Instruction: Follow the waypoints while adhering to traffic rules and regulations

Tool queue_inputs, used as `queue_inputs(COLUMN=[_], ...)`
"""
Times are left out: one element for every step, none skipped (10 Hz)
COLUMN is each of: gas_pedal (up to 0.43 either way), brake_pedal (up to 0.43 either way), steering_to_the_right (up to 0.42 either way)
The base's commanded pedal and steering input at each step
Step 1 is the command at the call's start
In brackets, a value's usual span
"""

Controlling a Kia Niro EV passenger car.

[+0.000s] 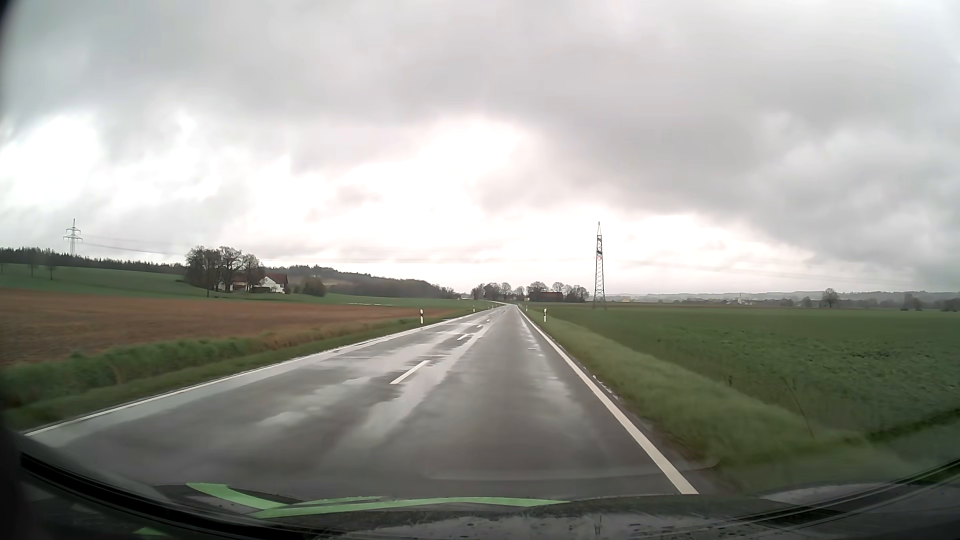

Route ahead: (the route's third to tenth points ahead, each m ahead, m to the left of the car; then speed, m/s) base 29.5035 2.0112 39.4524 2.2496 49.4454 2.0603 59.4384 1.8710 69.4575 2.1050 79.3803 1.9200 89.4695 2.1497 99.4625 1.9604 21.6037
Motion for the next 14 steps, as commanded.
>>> queue_inputs(gas_pedal=[0.11,0.11,0.118,0.118,0.13,0.13,0.13,0.13,0.13,0.13,0.118,0.11,0.11,0.11], brake_pedal=[0.0,0.0,0.0,0.0,0.0,0.0,0.0,0.0,0.0,0.0,0.0,0.0,0.0,0.0], steering_to_the_right=[-0.001,-0.001,-0.001,-0.002,-0.002,-0.002,-0.002,-0.001,-0.001,-0.001,-0.001,-0.002,-0.002,-0.002])
